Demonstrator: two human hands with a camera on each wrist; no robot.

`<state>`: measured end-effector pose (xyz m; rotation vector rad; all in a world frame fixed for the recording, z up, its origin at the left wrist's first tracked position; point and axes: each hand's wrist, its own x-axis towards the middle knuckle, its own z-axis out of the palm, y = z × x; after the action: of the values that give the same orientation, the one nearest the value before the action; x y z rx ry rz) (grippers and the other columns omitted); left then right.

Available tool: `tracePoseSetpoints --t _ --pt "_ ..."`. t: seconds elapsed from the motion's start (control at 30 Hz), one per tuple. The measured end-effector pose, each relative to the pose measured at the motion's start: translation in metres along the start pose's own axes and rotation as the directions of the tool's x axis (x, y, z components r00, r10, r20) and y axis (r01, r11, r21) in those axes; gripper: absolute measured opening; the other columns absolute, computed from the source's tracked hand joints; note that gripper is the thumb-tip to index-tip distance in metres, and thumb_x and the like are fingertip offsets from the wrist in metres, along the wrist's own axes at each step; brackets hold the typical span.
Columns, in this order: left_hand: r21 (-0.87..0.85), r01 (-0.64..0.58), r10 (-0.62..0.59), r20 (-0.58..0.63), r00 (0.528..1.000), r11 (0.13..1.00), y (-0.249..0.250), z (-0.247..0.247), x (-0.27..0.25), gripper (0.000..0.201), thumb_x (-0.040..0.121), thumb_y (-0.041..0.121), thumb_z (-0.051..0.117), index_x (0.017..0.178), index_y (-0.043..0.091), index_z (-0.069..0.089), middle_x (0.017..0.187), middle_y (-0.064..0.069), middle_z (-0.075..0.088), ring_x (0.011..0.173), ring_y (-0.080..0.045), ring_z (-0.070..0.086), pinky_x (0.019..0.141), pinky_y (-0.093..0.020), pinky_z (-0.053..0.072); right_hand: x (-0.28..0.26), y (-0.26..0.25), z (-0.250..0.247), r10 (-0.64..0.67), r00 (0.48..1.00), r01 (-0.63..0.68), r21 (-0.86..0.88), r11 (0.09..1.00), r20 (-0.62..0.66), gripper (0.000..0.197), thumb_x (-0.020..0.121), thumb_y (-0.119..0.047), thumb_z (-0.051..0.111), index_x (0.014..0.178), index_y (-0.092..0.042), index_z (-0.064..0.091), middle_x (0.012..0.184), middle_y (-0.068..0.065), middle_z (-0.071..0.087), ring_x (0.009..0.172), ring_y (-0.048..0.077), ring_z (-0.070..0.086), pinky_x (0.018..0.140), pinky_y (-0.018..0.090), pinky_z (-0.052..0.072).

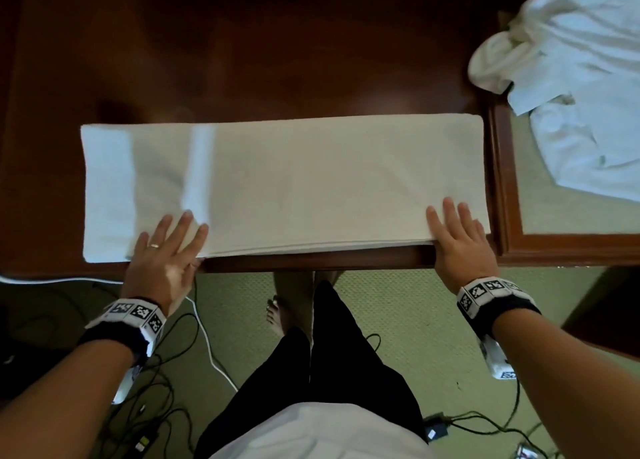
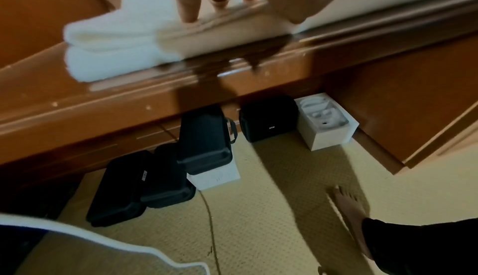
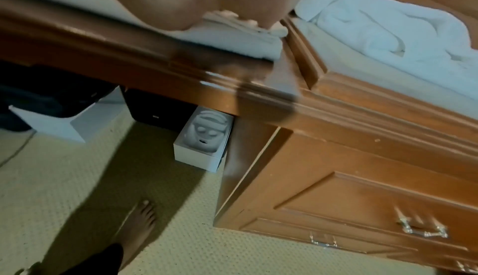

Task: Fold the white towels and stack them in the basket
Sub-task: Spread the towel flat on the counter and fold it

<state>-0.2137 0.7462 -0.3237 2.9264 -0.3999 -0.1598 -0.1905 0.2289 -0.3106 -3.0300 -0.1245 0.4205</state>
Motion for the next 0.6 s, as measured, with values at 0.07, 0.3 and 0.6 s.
tracePoseSetpoints --t 0.07,0.3,0.6 --pt "0.004 0.022 -0.022 0.024 0.999 1.000 -0.005 0.002 0.012 0.064 0.089 0.010 0.068 0.149 0.017 0.047 0.159 -0.011 0.036 0.143 -0.043 0.035 0.107 -0.066 0.033 0.014 -0.001 -0.005 0.015 1.000 -0.015 0.009 1.000 0.015 0.073 0.092 0.001 0.048 0.156 -0.022 0.023 0.165 0.012 0.012 0.151 0.038 0.007 0.120 0.055 0.016" --pt "0.001 -0.001 0.001 0.008 1.000 1.000 -0.006 0.002 0.017 0.060 0.092 0.008 0.053 0.150 0.017 0.045 0.159 -0.011 0.036 0.143 -0.045 0.035 0.106 -0.063 0.035 0.008 0.007 -0.015 0.085 0.995 -0.085 0.003 0.996 0.055 0.091 0.079 0.013 0.050 0.157 -0.027 0.022 0.165 0.010 0.009 0.152 0.035 0.002 0.121 0.054 0.018" --pt "0.133 0.185 -0.203 0.143 0.969 0.974 -0.054 -0.035 0.020 0.065 0.093 0.011 0.062 0.153 0.006 0.036 0.158 -0.021 0.033 0.142 -0.045 0.034 0.110 -0.060 0.036 0.035 -0.098 -0.015 -0.292 0.954 0.293 0.004 0.956 -0.065 0.061 0.085 -0.002 0.057 0.145 -0.008 0.043 0.157 0.022 0.031 0.145 0.043 0.027 0.113 0.061 0.029"
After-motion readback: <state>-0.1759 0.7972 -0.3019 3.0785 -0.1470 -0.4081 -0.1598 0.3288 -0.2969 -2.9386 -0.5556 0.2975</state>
